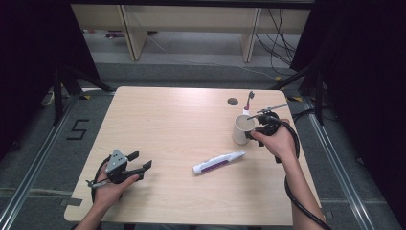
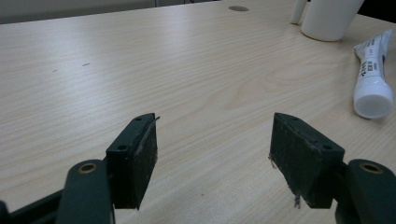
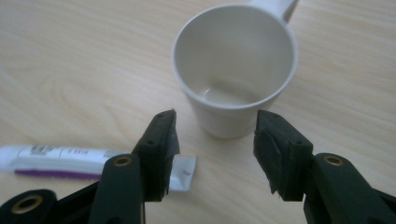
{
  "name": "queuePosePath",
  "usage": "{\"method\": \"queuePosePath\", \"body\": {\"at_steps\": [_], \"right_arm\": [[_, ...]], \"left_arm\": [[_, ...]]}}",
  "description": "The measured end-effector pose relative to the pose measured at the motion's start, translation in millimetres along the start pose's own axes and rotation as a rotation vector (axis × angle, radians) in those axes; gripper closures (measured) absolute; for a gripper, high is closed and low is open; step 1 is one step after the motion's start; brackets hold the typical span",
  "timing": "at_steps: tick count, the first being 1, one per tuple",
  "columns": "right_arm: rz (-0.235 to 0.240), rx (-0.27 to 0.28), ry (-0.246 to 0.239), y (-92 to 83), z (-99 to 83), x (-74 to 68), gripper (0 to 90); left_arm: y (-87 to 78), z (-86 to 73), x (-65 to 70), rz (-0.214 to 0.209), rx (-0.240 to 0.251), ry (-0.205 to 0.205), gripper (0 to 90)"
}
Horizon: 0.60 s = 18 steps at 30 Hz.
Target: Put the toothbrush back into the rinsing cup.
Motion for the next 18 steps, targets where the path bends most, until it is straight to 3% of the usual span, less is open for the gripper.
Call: {"method": "queuePosePath", "body": {"at_steps": [2, 5, 6, 7, 10, 11, 12, 13, 18], "right_arm": [[0.020, -0.032, 0.010, 0.8, -4.0, -6.6, 48.3], [0.032, -0.047, -0.026, 3.4, -7.3, -9.1, 46.8], [0.047, -0.051, -0.007, 4.6, -9.5, -13.9, 46.0], [0.056, -0.059, -0.047, 5.1, -9.9, -11.8, 45.6], [0.069, -0.071, -0.056, 6.8, -13.4, -15.6, 45.3], [0.075, -0.073, -0.061, 7.9, -14.1, -15.6, 45.2], [0.075, -0.082, -0.046, 8.1, -16.2, -18.3, 45.1], [0.074, -0.082, -0.067, 8.4, -16.7, -17.1, 45.1], [0.089, -0.094, -0.067, 9.4, -24.1, -17.7, 44.4]], "left_arm": [[0.3, -0.1, 0.5, -0.001, -0.002, -0.006, 31.8], [0.1, -0.2, 0.1, -0.001, -0.003, 0.000, 31.8], [0.0, -0.1, 0.0, -0.001, -0.002, 0.002, 31.8], [-0.2, -0.1, 0.0, 0.000, -0.002, 0.003, 31.8], [-0.4, -0.1, -0.1, 0.001, 0.000, 0.000, 31.8], [-0.8, -1.1, 1.6, 0.000, -0.007, -0.028, 31.8], [-0.9, -1.2, 1.8, 0.001, -0.008, -0.031, 31.8], [-0.4, -0.2, -0.1, 0.001, -0.004, 0.003, 31.8], [0.1, -0.2, 0.6, 0.005, -0.004, 0.008, 31.8]]}}
Point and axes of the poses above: each handheld gripper's, and its own axes: y roughly forward along the jaws, z roughly out of its top, x roughly to its right, the point moved 5 cm from there along y, roughly forward along the jaws, and after that the axes turned 9 degrees about z, right-handed, at the moved point
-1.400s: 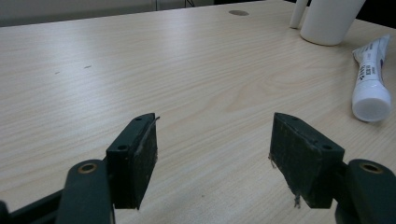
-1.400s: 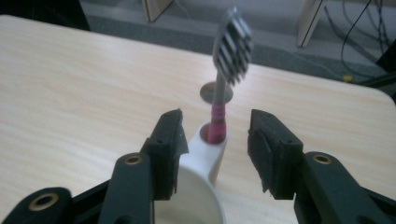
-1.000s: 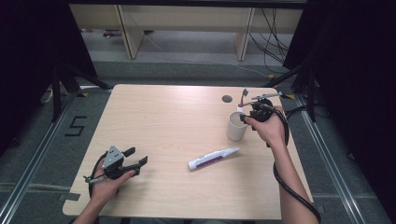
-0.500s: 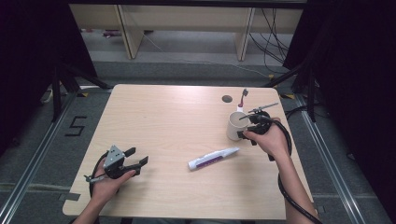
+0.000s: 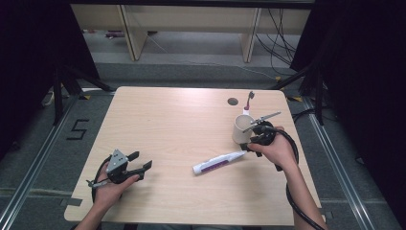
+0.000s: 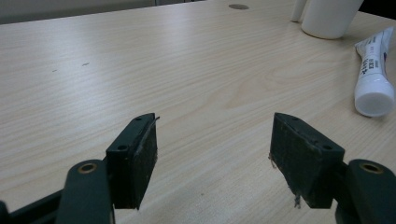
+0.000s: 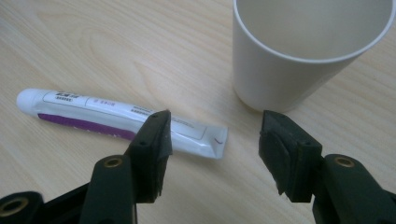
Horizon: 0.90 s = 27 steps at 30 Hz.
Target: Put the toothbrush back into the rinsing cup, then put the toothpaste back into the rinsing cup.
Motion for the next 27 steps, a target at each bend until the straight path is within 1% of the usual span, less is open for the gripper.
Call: {"method": "queuePosePath", "body": {"at_steps": [3, 4, 5, 6, 7, 8, 9, 10, 11, 12, 13, 14, 17, 18, 19, 20, 21, 22, 23, 24, 25, 26, 27], "right_arm": [[0.001, 0.001, -0.017, -0.3, -3.5, 3.0, 44.5], [-0.002, 0.003, -0.004, -0.4, -4.8, 2.2, 44.4], [0.001, 0.002, -0.005, -0.1, -5.8, 2.0, 44.5], [0.005, -0.003, -0.020, 0.1, -6.6, 2.9, 44.5], [0.006, -0.011, -0.019, 0.1, -7.5, 2.5, 44.5], [0.005, -0.017, -0.015, 0.8, -8.1, 1.2, 44.4], [0.002, -0.018, -0.032, 1.5, -8.1, 1.9, 44.4], [0.009, -0.019, -0.042, 2.8, -8.1, 1.3, 44.3], [0.003, -0.023, -0.051, 2.9, -8.3, 1.5, 44.1], [0.012, -0.038, -0.058, 4.1, -9.1, -0.8, 43.5], [0.008, -0.037, -0.060, 4.3, -9.2, -1.1, 43.4], [0.013, -0.043, -0.091, 3.9, -8.8, 0.1, 43.1], [0.006, -0.062, -0.121, 3.7, -8.4, -0.4, 41.4], [-0.006, -0.068, -0.117, 4.1, -7.9, -0.5, 40.7], [0.013, -0.073, -0.133, 4.0, -8.0, -2.2, 40.5], [-0.013, -0.083, -0.135, 2.4, -7.9, -1.0, 40.2], [0.015, -0.086, -0.157, 2.3, -8.0, -2.5, 39.7], [0.017, -0.093, -0.177, 1.0, -8.1, -2.8, 39.5], [0.018, -0.093, -0.206, 0.4, -7.4, -1.9, 39.3], [0.007, -0.117, -0.182, -0.3, -8.5, -3.3, 38.7], [0.021, -0.105, -0.244, 2.4, -6.2, -0.3, 38.4], [0.020, -0.114, -0.281, 1.6, -4.8, 0.2, 38.4], [0.022, -0.130, -0.286, 1.3, -4.8, 0.0, 38.4]], "left_arm": [[0.0, 0.0, -0.3, -0.001, 0.000, -0.005, 31.8], [0.0, 0.1, -0.6, -0.001, 0.001, -0.003, 31.8], [-0.1, 0.2, -0.7, -0.002, 0.003, -0.002, 31.8], [-0.4, 0.1, -0.8, -0.002, 0.003, -0.001, 31.7], [-0.7, -0.9, 1.3, 0.006, 0.002, -0.039, 31.7], [-1.3, -0.9, 1.5, 0.001, 0.000, -0.040, 31.7], [-1.4, -0.9, 1.5, 0.000, 0.001, -0.040, 31.7], [-0.8, 0.0, 0.5, -0.004, 0.014, -0.020, 31.7], [-1.3, 0.4, -0.4, -0.005, 0.015, 0.006, 31.7], [-1.4, 0.4, 0.0, -0.006, 0.014, 0.005, 31.7], [-1.5, 0.3, 0.6, -0.007, 0.013, 0.001, 31.7], [-1.5, 0.2, 0.8, -0.006, 0.011, 0.000, 31.7], [-1.7, 0.4, 0.5, -0.006, 0.016, 0.014, 31.7], [-1.8, 0.2, 0.8, -0.007, 0.014, 0.012, 31.7], [-1.9, 0.2, 1.2, -0.009, 0.012, 0.010, 31.7], [-1.9, 0.3, 1.5, -0.011, 0.012, 0.007, 31.7], [-2.3, 0.9, 1.8, -0.007, 0.008, 0.005, 31.7], [-2.2, 1.9, 1.8, -0.011, 0.012, 0.012, 31.7], [-2.7, 2.5, 4.3, -0.014, 0.012, -0.018, 31.6], [-2.9, 3.8, 3.9, -0.014, 0.019, -0.002, 31.6], [-3.6, 5.4, 3.5, -0.016, 0.022, 0.017, 31.6], [-3.9, 5.2, 4.9, -0.021, 0.021, -0.004, 31.6], [-4.2, 6.2, 4.9, -0.024, 0.026, 0.006, 31.6]]}}
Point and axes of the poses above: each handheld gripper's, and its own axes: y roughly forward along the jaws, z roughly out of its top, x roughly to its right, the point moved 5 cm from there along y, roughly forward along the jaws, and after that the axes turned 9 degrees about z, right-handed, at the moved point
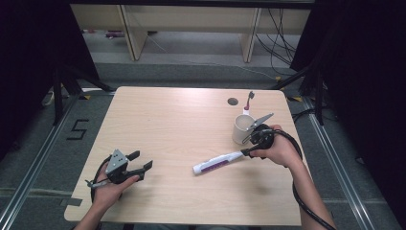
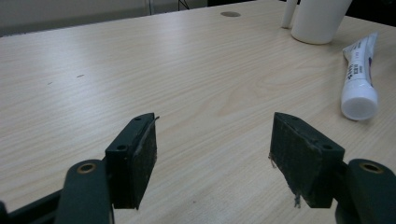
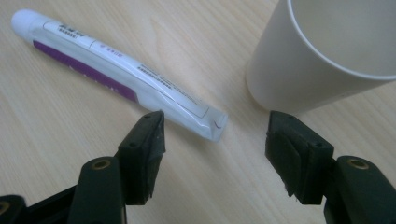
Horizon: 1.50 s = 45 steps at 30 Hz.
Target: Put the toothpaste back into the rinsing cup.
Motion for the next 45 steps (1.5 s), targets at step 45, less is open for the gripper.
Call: {"method": "queuePosePath", "body": {"at_steps": [45], "right_arm": [[0.166, -0.256, -0.404, 56.5, 42.1, -33.2, 38.7]], "left_arm": [[4.5, 20.0, 35.3, -0.145, -0.056, 0.047, 31.4]]}}
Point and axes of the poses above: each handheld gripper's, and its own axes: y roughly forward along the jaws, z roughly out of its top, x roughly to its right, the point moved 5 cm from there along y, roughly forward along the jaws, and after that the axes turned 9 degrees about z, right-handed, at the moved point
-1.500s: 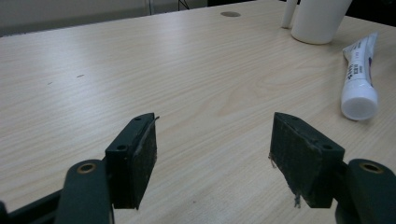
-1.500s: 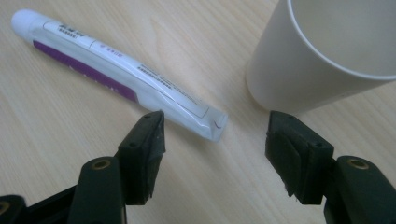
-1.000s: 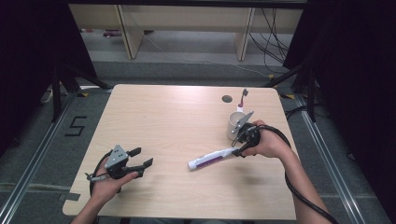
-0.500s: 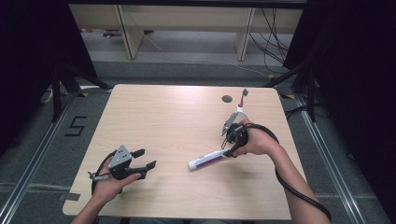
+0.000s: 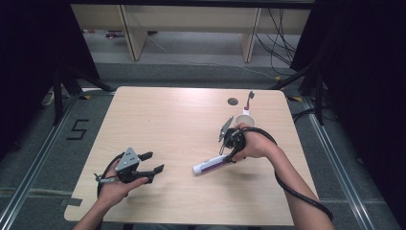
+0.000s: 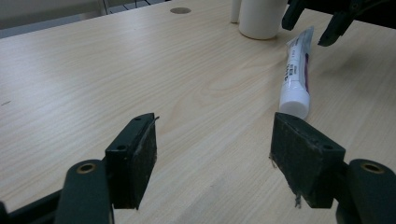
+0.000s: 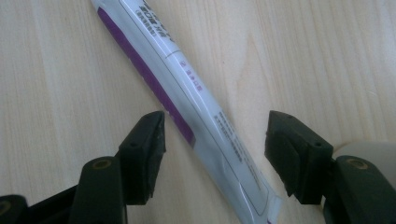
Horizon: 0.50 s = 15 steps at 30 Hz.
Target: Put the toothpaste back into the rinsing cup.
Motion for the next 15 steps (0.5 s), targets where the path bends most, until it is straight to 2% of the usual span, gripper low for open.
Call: {"method": "queuePosePath", "body": {"at_steps": [1, 2, 3, 4, 5, 6, 8, 9, 10, 11, 12, 13, 14, 15], "right_arm": [[-0.002, 0.002, -0.016, 0.9, 1.2, 1.3, 38.7], [0.004, -0.004, 0.000, 1.4, 1.2, 0.5, 38.6], [-0.001, -0.011, -0.008, 2.0, 1.7, 1.6, 38.5], [-0.004, -0.016, 0.024, 2.7, 1.4, 0.0, 38.5], [-0.007, -0.027, 0.031, 3.1, 1.5, -0.5, 38.4], [0.007, -0.025, 0.000, 4.8, 2.8, 0.6, 38.3], [-0.008, -0.041, 0.016, 6.0, 3.1, -0.1, 38.2], [-0.010, -0.043, -0.033, 7.1, 4.7, 2.6, 38.2], [0.001, -0.045, 0.006, 8.6, 4.8, -0.7, 38.2], [0.013, -0.052, 0.006, 9.6, 5.2, -1.6, 38.2], [0.005, -0.058, -0.025, 10.4, 5.2, 1.1, 38.2], [0.011, -0.054, -0.028, 11.8, 5.9, 0.9, 38.2], [0.030, -0.058, -0.009, 13.0, 6.0, -1.2, 38.2], [0.012, -0.080, -0.028, 13.2, 4.7, 1.4, 38.2]], "left_arm": [[-0.5, -0.2, -0.1, 0.006, -0.007, 0.005, 31.4], [-0.4, -0.4, 0.0, 0.005, -0.008, 0.006, 31.4], [-0.4, -0.6, 0.0, 0.005, -0.009, 0.006, 31.4], [0.3, -0.9, 0.3, -0.003, -0.004, 0.003, 31.4], [0.6, -1.3, 0.4, -0.003, -0.003, 0.003, 31.4], [0.6, -1.5, 0.4, -0.003, -0.005, 0.004, 31.3], [0.3, -2.1, 0.4, 0.003, -0.012, 0.005, 31.3], [0.6, -2.3, 0.7, 0.002, -0.011, 0.001, 31.3], [0.8, -2.4, 0.7, 0.001, -0.012, 0.004, 31.3], [1.0, -2.4, 1.0, 0.000, -0.012, 0.003, 31.3], [1.0, -2.5, 1.2, -0.001, -0.013, 0.004, 31.3], [1.1, -2.5, 1.4, -0.002, -0.013, 0.004, 31.2], [1.8, -2.5, 1.7, -0.009, -0.009, 0.004, 31.2], [1.9, -2.5, 1.9, -0.009, -0.009, 0.004, 31.2]]}}
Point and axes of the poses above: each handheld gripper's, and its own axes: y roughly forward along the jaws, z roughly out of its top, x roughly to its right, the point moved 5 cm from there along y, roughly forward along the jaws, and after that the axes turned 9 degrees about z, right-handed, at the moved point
